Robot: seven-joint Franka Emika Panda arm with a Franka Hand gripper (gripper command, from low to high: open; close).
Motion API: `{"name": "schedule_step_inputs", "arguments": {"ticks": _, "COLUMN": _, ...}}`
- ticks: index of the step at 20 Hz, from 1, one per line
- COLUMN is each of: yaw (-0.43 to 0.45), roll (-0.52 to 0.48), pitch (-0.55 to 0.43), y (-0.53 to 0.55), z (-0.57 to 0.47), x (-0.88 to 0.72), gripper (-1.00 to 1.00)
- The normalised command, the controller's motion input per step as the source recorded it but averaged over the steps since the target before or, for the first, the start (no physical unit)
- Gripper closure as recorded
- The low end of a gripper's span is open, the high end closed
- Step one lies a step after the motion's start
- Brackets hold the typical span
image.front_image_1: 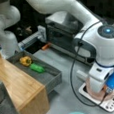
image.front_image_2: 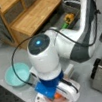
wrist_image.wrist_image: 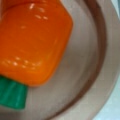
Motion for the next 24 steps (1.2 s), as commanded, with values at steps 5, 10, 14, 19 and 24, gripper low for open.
{"name": "schedule_step_inputs", "arguments": {"ticks": 5, "yaw": 0.059, "roll": -0.211, "pitch": 0.122, "y": 0.00, "z": -0.08, "x": -0.02, "gripper": -1.00}}
{"name": "schedule_step_inputs", "arguments": {"ticks": 10, "yaw": 0.062, "roll": -0.180, "pitch": 0.064, "y": -0.03, "z": -0.08, "x": 0.00, "gripper": -1.00}}
{"name": "schedule_step_inputs", "arguments": {"ticks": 14, "yaw": 0.068, "roll": -0.190, "pitch": 0.028, "y": -0.06, "z": -0.09, "x": 0.01, "gripper": -1.00}}
{"name": "schedule_step_inputs", "arguments": {"ticks": 19, "yaw": 0.083, "roll": -0.205, "pitch": 0.005, "y": -0.07, "z": -0.13, "x": 0.03, "gripper": -1.00}}
{"name": "schedule_step_inputs", "arguments": {"ticks": 24, "yaw": 0.104, "roll": -0.196, "pitch": -0.006, "y": -0.03, "z": -0.07, "x": 0.04, "gripper": -1.00}}
